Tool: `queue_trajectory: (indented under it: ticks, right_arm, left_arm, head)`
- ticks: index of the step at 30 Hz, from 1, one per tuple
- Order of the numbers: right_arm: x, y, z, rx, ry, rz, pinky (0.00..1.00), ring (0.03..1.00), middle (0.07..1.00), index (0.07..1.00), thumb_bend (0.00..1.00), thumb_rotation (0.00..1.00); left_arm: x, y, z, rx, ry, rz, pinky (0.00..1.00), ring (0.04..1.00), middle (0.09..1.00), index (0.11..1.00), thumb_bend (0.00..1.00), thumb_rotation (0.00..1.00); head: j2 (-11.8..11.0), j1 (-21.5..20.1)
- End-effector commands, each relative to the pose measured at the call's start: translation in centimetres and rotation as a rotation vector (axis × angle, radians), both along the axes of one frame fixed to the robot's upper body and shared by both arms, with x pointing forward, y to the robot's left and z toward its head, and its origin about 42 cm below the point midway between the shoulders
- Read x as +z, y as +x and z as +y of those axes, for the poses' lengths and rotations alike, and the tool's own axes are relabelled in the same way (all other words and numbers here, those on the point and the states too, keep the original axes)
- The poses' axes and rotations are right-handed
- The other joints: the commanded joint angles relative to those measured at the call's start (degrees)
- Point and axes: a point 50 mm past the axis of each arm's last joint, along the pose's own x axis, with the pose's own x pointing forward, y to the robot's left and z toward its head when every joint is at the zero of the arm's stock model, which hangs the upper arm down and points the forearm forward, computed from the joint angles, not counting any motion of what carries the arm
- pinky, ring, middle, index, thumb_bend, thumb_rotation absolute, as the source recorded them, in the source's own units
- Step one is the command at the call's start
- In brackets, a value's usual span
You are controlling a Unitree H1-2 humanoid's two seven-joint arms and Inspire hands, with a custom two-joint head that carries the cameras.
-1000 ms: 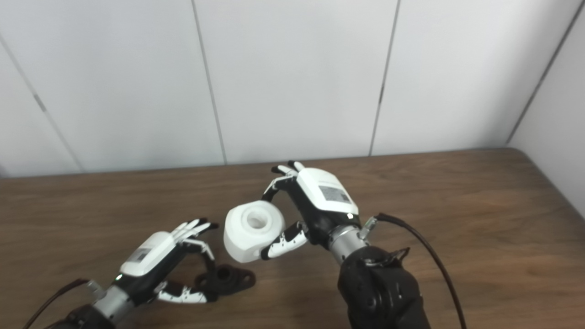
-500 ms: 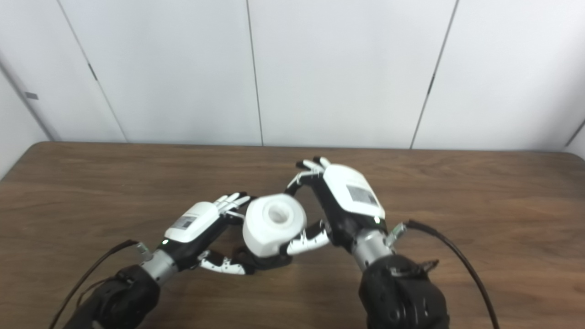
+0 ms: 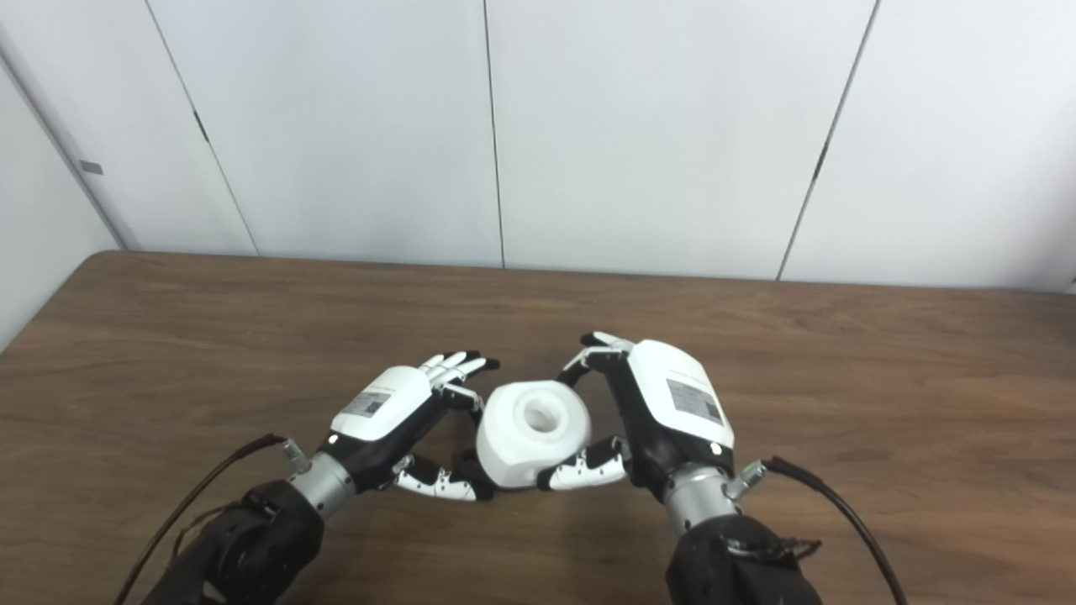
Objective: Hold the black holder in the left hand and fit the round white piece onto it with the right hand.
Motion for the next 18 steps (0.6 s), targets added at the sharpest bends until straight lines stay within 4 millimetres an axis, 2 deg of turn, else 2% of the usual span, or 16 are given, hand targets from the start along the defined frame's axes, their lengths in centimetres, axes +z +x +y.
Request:
queue_trajectory:
  ticks: [1,8,18]
  right_arm:
    - [1.4,0.0,0.5,0.000,0.011,-0.095,0.67,0.907,0.886,0.480,0.51,0.15]
    - [0.9,0.0,0.2,-0.054,-0.013,-0.109,0.64,0.881,0.870,0.480,0.51,0.15]
    - [0.1,0.1,-0.7,-0.111,-0.020,-0.083,0.62,0.865,0.862,0.480,0.51,0.15]
  left_arm:
    - [1.7,0.5,-0.2,-0.008,-0.024,-0.074,1.00,0.989,0.951,0.481,0.51,0.04]
    - [1.5,0.4,-0.4,-0.006,-0.026,-0.075,1.00,0.985,0.950,0.481,0.52,0.04]
    - [1.0,0.3,-1.0,-0.004,-0.031,-0.068,1.00,0.988,0.951,0.481,0.52,0.04]
  head:
    - [-0.1,0.1]
    - [-0.5,0.4]
    - [-2.7,2.2]
